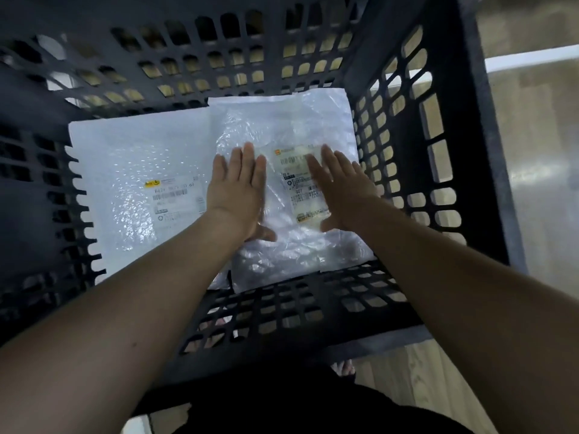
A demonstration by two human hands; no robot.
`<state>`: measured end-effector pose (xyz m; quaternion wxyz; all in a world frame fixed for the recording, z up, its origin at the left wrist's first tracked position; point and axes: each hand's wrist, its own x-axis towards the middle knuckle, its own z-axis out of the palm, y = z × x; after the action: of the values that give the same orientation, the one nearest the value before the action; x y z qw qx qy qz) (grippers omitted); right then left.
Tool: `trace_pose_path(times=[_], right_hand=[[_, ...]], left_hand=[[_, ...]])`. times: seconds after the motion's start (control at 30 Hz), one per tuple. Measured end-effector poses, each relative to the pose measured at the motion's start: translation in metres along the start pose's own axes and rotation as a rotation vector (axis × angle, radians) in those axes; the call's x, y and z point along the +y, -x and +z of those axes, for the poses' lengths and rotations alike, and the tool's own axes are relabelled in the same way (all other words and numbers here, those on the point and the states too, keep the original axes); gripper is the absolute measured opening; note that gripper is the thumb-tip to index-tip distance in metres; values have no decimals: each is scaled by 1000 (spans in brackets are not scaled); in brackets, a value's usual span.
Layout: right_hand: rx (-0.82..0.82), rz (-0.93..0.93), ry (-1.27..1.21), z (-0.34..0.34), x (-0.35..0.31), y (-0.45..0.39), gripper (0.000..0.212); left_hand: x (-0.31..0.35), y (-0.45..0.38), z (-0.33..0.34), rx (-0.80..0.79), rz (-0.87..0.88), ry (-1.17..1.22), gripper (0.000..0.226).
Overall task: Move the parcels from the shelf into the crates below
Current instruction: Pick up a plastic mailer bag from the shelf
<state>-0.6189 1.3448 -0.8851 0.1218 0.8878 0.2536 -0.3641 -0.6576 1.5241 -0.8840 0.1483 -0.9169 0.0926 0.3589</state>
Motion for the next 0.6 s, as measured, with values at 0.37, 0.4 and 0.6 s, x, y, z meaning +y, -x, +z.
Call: trace_pose_path(times=[0.37, 0.4, 0.6], right_hand=[[-128, 101, -88, 23, 3, 5, 105], [-136, 90, -85, 21, 3, 7, 107], [42, 18, -114, -20, 10, 10, 85]], left_hand=[[-11, 7, 25, -20, 8, -162, 110], [-13, 9, 21, -29, 22, -169, 112], [-30, 11, -17, 78, 102, -39, 103]])
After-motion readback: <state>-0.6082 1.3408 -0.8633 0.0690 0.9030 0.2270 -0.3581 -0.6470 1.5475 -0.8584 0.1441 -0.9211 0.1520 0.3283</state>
